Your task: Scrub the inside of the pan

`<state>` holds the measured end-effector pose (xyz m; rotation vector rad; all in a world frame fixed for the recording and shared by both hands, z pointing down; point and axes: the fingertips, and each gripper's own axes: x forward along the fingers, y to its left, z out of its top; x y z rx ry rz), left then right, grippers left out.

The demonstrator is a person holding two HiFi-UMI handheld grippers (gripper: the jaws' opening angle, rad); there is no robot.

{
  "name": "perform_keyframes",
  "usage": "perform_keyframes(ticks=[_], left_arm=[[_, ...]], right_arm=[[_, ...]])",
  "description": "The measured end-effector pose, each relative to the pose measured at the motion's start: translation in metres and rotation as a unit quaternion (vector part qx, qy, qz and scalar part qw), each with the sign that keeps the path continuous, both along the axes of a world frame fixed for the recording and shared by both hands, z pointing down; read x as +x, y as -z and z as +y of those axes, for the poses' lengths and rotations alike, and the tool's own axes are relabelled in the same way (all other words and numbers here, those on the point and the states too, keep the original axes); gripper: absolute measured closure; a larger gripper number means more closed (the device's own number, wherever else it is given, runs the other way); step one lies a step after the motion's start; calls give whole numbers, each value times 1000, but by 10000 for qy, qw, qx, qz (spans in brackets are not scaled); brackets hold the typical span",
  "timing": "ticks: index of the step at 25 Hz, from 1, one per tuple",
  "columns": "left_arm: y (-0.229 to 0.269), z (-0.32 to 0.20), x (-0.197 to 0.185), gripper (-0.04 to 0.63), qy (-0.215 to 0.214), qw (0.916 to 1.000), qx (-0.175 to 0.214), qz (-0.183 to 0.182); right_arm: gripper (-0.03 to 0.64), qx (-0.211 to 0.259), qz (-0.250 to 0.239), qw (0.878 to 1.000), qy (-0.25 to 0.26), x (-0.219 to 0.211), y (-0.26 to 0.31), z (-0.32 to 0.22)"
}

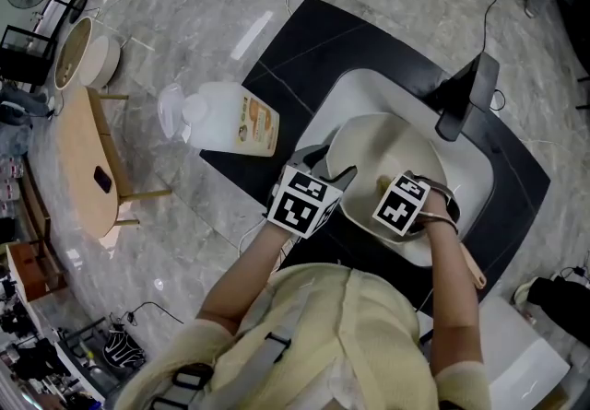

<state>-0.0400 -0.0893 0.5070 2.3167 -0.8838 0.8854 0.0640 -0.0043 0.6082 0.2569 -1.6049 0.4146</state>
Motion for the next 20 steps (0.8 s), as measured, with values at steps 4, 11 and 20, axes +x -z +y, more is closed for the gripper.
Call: perform_keyframes(ticks=[4,11,20], left_arm=[[-1,0,0,325,2,10000,-5,-5],[0,0,0,325,4,10000,14,-1],[0,0,0,325,13,10000,24,-5]], right_arm=[[541,35,-218,9998,7,-11,4,-1],[541,-71,-441,9988,220,-25,12,6],[541,-213,-684,9962,489,-43,23,16]])
